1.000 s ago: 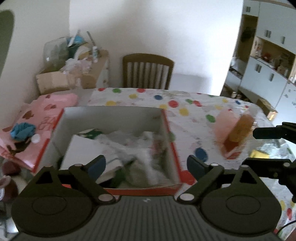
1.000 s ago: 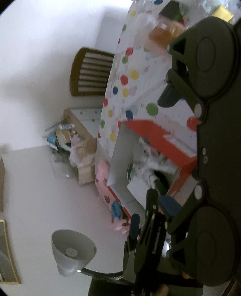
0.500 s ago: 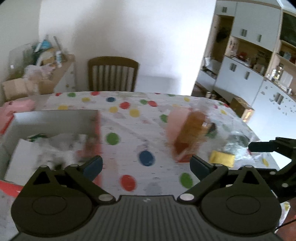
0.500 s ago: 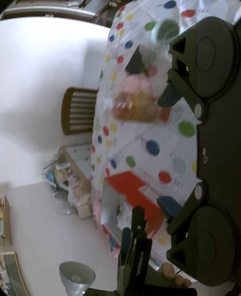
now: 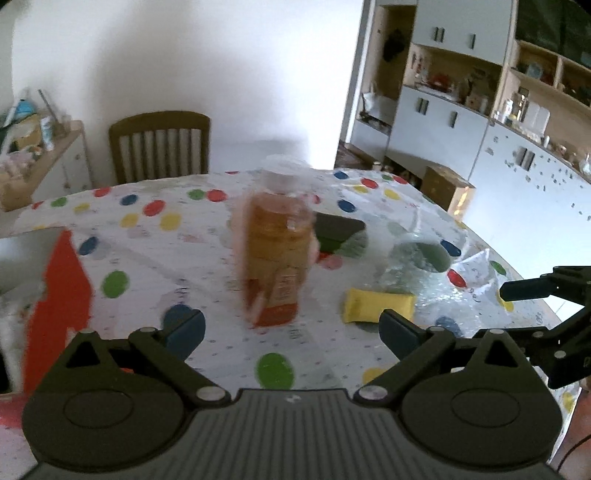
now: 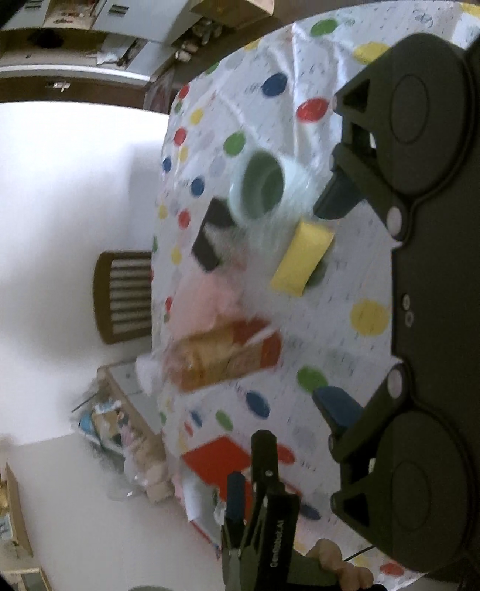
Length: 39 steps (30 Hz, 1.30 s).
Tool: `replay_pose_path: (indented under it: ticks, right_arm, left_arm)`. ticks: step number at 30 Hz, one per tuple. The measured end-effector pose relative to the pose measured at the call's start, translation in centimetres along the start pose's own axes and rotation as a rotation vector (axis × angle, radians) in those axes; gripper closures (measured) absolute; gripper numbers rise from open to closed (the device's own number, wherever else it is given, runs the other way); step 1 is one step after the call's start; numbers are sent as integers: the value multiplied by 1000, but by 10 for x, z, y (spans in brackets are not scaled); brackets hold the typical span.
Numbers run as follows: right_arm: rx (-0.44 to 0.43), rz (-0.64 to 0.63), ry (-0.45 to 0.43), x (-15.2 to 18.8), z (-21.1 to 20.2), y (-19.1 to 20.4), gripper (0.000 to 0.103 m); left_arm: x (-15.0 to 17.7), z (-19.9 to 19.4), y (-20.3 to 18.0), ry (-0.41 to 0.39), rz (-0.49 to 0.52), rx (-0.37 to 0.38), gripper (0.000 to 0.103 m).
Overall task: Organize soft objects
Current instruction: 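Move both grippers back over the table toward the yellow cloth and bubble wrap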
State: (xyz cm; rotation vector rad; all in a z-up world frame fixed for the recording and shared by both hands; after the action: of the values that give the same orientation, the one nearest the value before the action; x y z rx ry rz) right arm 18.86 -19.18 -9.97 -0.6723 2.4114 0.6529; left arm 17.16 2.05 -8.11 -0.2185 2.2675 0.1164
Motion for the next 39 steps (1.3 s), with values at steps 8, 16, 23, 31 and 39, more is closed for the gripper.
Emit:
replay_pose_path:
  ticks: [8,16,23,31,39]
  right_arm:
    - [56,20,26,11,-9,-56,12]
    - [84,17,77,22,-3,-102,25]
    - [69,-2,120,22,14,-126,31]
    - [25,-9,174,26,38,-144,40]
    - [-13,-12,201,33,54,-149,43]
  left_arm:
    - [0,35,-60,-6,64,30,2]
    - [4,74,-111,11,137,67,2]
    - [11,111,-142,50,189,66,2]
    - [18,148,-152,122,182,69,2]
    - [22,161,-152,141,171,59,2]
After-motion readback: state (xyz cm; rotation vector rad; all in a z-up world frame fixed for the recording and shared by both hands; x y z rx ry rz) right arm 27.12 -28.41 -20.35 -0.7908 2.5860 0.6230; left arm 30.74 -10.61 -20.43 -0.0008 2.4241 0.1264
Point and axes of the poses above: each gripper's, at about its wrist camera, not at the fingertips, and z roughly the way its jaws point, y to its left, x to its underside, the point moved 6 cm from there along z, roughly the way its jaws point, and after that the axes turned 11 degrees about -x, right-handed, at the moved point
